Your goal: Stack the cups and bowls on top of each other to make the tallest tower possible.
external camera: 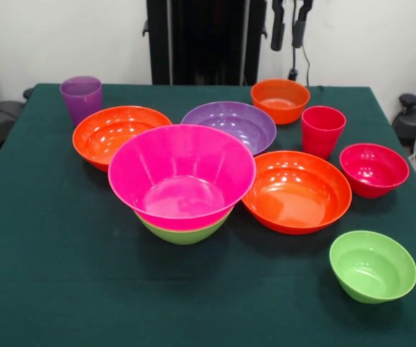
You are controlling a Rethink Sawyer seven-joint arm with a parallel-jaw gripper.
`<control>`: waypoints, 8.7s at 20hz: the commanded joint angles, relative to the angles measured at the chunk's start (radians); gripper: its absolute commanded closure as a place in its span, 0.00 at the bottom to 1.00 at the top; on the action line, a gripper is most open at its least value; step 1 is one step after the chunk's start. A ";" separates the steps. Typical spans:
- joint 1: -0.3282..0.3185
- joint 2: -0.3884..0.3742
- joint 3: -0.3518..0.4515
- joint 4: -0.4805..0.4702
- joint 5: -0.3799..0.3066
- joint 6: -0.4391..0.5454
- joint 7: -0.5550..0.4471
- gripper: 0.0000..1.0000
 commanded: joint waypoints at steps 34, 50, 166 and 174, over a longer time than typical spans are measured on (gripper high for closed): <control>0.289 0.366 -0.303 -0.155 0.035 -0.287 0.251 0.00; 0.338 0.433 -0.396 -0.168 0.003 -0.420 0.294 0.00; 0.719 0.713 -0.639 -0.255 0.298 -0.551 0.453 0.00; 0.725 0.716 -0.651 -0.244 0.307 -0.611 0.477 1.00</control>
